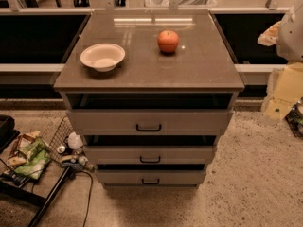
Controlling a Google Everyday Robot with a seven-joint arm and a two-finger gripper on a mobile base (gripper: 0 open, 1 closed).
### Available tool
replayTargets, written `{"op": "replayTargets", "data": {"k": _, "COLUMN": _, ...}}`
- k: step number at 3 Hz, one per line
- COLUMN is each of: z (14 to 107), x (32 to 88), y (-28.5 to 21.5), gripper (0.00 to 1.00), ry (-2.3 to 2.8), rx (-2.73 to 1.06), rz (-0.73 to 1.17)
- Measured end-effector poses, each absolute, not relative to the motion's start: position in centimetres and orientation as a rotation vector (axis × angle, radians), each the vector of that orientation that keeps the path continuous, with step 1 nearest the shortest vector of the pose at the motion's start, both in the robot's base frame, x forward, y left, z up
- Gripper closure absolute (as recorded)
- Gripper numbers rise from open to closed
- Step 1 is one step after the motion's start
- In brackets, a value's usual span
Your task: Open bottom drawer
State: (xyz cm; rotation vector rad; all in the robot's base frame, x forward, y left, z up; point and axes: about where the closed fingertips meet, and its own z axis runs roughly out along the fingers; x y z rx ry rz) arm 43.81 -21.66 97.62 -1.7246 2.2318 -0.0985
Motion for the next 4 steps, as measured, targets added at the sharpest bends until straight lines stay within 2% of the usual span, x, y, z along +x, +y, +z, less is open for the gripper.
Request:
{"op": "replayTargets", "data": {"k": 2, "z": 95.5, "x": 43.8, "y": -21.2, "gripper": 0.0, "ry": 2.241, "rx": -1.718, "rz": -0.078}}
{"op": "replayTargets", "data": {"k": 4, "z": 83.7, "x": 44.0, "y": -18.6, "gripper": 0.0, "ry": 2.247, "rx": -1.781, "rz": -0.064}}
